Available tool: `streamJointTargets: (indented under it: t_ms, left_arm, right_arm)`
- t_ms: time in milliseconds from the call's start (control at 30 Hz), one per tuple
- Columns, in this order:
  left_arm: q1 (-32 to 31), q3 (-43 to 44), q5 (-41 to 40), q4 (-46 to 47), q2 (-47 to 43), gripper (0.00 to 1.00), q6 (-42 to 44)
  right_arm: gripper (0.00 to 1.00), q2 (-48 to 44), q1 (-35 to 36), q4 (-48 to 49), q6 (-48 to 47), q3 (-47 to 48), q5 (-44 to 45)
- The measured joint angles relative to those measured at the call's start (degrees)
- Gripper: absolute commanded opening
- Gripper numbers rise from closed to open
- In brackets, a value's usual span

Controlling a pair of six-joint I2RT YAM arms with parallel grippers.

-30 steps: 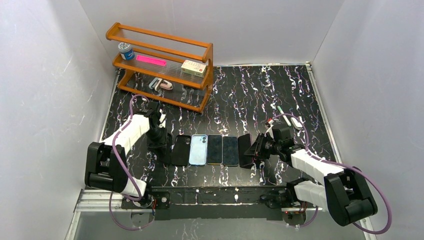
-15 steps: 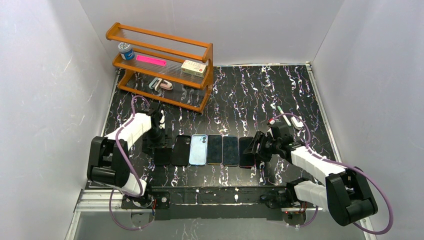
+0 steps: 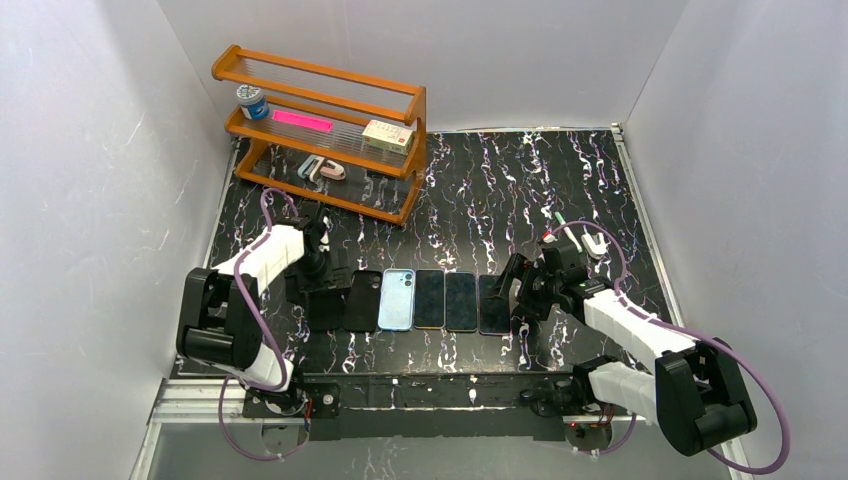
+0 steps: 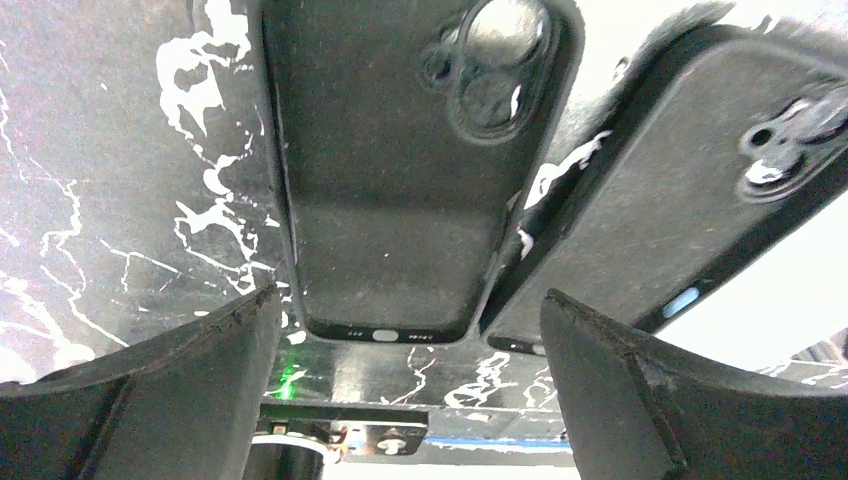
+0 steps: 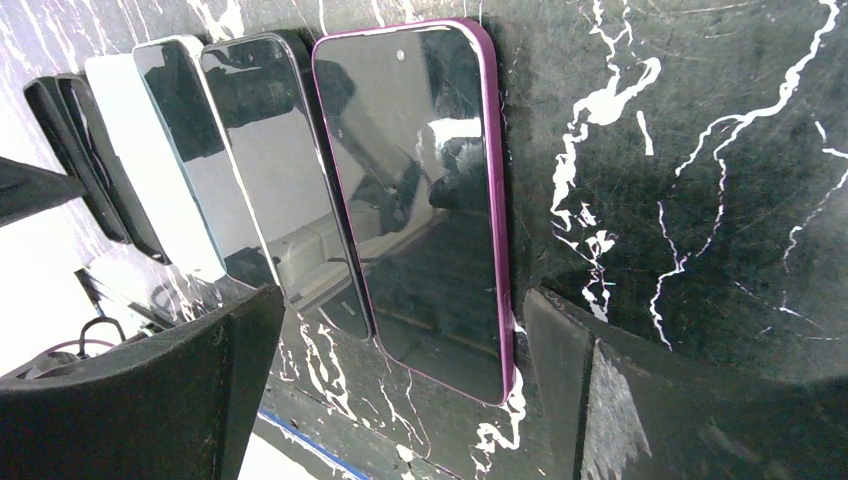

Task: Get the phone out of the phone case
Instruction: Place the phone at the center of the board, then reset both arms

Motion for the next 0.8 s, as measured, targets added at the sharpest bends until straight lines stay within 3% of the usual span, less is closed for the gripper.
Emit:
streamJointTargets:
  t_ms: [500,800]
  left_arm:
    - [0.0,-4.9,4.9,10.9,-3.6,0.98,-3.4]
    - [0.1,-7.3,11.1,15.0,-4.9,0.98,-3.3]
  right_arm:
    - [0.99,2.6,0.1,4.7,0.3,-0.2,-4.8]
    - [0.99,-1.2,0.2,-0.2,-2.8,1.7,0.7]
